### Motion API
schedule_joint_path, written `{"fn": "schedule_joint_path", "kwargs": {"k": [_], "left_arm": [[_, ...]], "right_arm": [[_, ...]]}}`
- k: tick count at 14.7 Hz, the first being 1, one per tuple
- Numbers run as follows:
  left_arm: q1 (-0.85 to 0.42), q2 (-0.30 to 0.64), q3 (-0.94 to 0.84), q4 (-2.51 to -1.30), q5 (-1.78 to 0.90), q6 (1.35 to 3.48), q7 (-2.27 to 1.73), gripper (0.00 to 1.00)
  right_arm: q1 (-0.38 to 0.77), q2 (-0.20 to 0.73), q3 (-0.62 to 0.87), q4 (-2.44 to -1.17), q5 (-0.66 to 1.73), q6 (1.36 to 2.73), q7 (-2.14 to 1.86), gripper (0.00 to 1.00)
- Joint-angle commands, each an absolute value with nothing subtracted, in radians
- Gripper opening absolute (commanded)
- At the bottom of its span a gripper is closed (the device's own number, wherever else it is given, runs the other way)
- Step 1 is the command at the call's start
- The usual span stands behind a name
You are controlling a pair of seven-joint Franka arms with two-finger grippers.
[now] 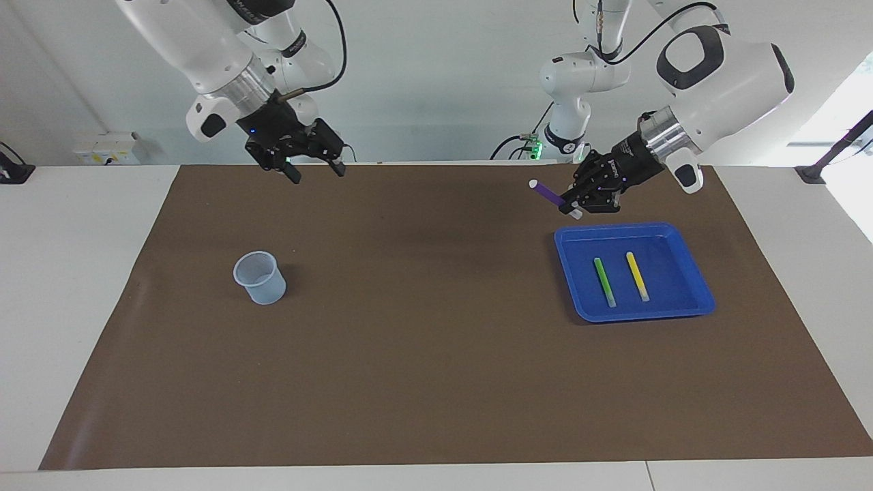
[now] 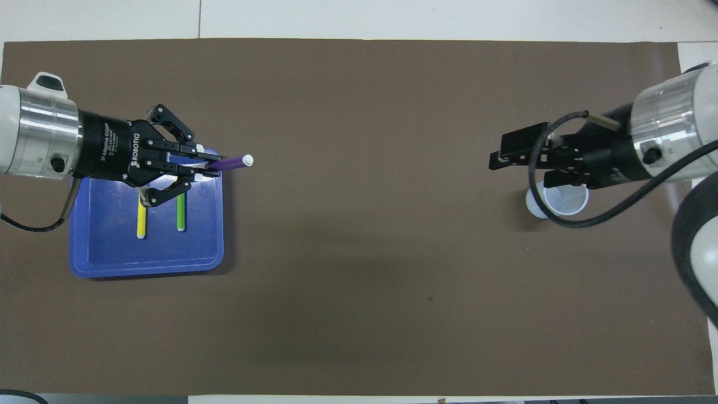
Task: Transfer and insert pens with both arms
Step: 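Lift the purple pen with the left gripper while the right gripper approaches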
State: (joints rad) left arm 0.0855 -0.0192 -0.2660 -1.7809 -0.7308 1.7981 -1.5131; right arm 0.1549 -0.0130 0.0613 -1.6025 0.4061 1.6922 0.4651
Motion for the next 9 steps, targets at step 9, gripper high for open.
{"fn": "schedule_joint_path", "kwargs": {"k": [9], "left_arm": [[-0.07,-0.196,-0.29,-2.097,-0.997,2.144,-1.6,0.0]], "right_arm": [[0.396,0.054,0.064,-1.597,0.496,1.942,0.669,1.0]]}}
